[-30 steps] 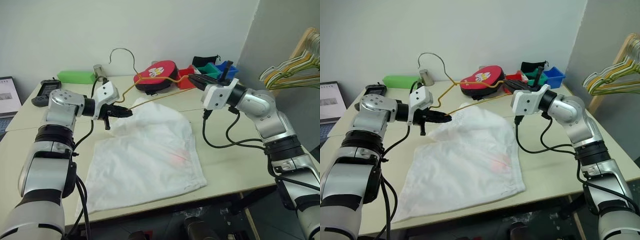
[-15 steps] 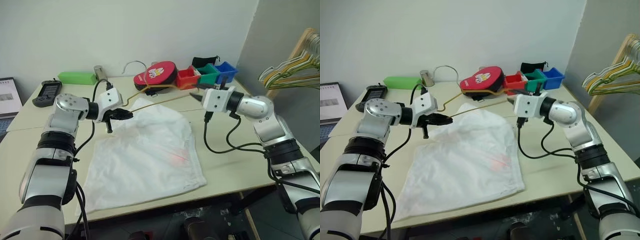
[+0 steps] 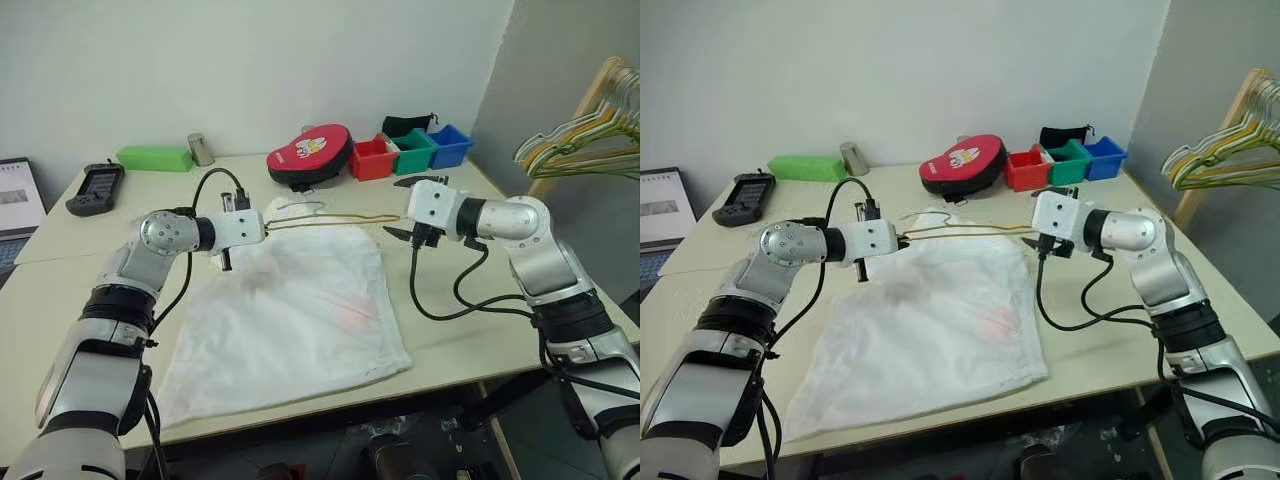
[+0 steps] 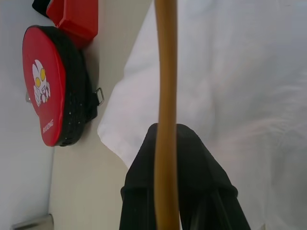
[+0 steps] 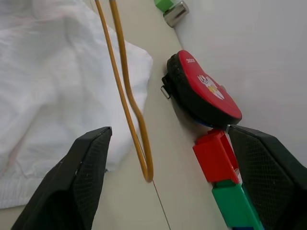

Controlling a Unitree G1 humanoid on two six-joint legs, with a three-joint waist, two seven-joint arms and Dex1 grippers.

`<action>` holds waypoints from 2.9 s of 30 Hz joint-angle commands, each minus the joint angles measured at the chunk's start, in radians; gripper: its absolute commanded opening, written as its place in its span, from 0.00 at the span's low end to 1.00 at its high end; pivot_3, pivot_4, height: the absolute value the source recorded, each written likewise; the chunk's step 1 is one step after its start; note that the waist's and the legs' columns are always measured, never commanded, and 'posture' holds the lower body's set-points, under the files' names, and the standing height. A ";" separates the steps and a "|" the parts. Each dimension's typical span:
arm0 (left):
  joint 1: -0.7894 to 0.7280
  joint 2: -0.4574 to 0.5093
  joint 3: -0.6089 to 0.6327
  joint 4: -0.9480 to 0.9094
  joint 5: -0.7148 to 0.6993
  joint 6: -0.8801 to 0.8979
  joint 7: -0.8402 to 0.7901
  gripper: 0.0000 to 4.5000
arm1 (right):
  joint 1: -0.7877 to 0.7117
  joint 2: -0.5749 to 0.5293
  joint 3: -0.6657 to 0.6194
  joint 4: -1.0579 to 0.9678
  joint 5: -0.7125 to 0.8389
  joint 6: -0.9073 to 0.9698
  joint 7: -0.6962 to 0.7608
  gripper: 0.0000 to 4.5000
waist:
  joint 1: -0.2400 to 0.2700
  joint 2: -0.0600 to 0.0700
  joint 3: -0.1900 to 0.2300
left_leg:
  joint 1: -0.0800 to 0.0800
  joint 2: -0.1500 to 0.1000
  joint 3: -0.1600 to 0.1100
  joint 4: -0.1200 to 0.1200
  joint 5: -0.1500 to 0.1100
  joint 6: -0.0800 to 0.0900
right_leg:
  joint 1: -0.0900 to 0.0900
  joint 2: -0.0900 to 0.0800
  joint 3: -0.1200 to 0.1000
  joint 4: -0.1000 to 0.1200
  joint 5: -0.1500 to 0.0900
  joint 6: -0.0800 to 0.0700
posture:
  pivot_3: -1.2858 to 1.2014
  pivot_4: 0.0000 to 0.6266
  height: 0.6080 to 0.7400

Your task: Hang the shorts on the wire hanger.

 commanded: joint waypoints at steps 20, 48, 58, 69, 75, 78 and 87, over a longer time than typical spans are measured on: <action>0.038 0.008 -0.029 -0.195 0.043 -0.014 0.075 0.00 | -0.145 -0.036 0.134 0.239 -0.217 -0.146 -0.009 0.39 | 0.006 0.000 0.000 | 0.001 0.000 0.001 -0.001 0.000 0.000 | 0.000 0.000 0.001 0.000 0.000 0.000 | 0.50 0.01 1.00; 0.054 0.003 0.075 -0.226 -0.200 -0.016 -0.003 0.67 | -0.069 -0.029 0.112 0.159 -0.165 -0.037 0.050 0.00 | 0.021 0.000 0.000 | 0.001 0.000 0.001 -0.001 0.000 0.000 | 0.000 0.000 0.001 0.000 0.000 0.000 | 0.50 0.05 1.00; 0.083 0.055 0.134 -0.289 -0.315 0.029 -0.099 0.99 | -0.024 -0.079 0.062 0.242 -0.099 0.069 0.107 0.00 | 0.025 0.000 0.000 | 0.001 0.000 0.001 -0.001 0.000 0.000 | 0.000 0.000 0.001 0.000 0.000 0.000 | 0.51 0.05 1.00; 0.511 -0.060 0.151 -0.885 -0.550 0.505 0.004 0.99 | 0.158 -0.376 -0.023 0.026 0.289 1.009 0.564 0.00 | 0.030 0.001 0.000 | 0.001 0.002 0.000 -0.002 0.000 0.000 | 0.000 -0.001 0.001 -0.001 -0.002 0.000 | 0.50 0.06 1.00; 0.625 -0.114 0.149 -1.046 -0.564 0.654 0.099 0.99 | 0.327 -0.506 -0.077 -0.103 0.495 1.282 0.579 0.00 | 0.028 -0.001 0.001 | 0.004 0.002 0.000 -0.001 0.000 0.001 | 0.002 0.003 0.001 0.001 -0.004 -0.006 | 0.50 0.07 1.00; 0.683 -0.121 0.141 -1.093 -0.564 0.681 0.123 0.99 | 0.523 -0.592 -0.135 -0.201 0.609 1.339 0.598 0.00 | 0.030 0.000 0.001 | 0.008 0.001 0.000 -0.001 0.001 0.002 | 0.006 0.003 0.002 0.000 -0.006 -0.010 | 0.50 0.07 1.00; 0.726 -0.114 0.139 -1.130 -0.562 0.695 0.125 0.99 | 0.882 -0.693 -0.279 -0.294 0.807 1.301 0.589 0.00 | 0.036 -0.004 0.001 | 0.005 0.000 0.002 -0.001 0.000 0.001 | 0.004 0.003 0.003 -0.001 -0.007 -0.010 | 0.50 0.09 1.00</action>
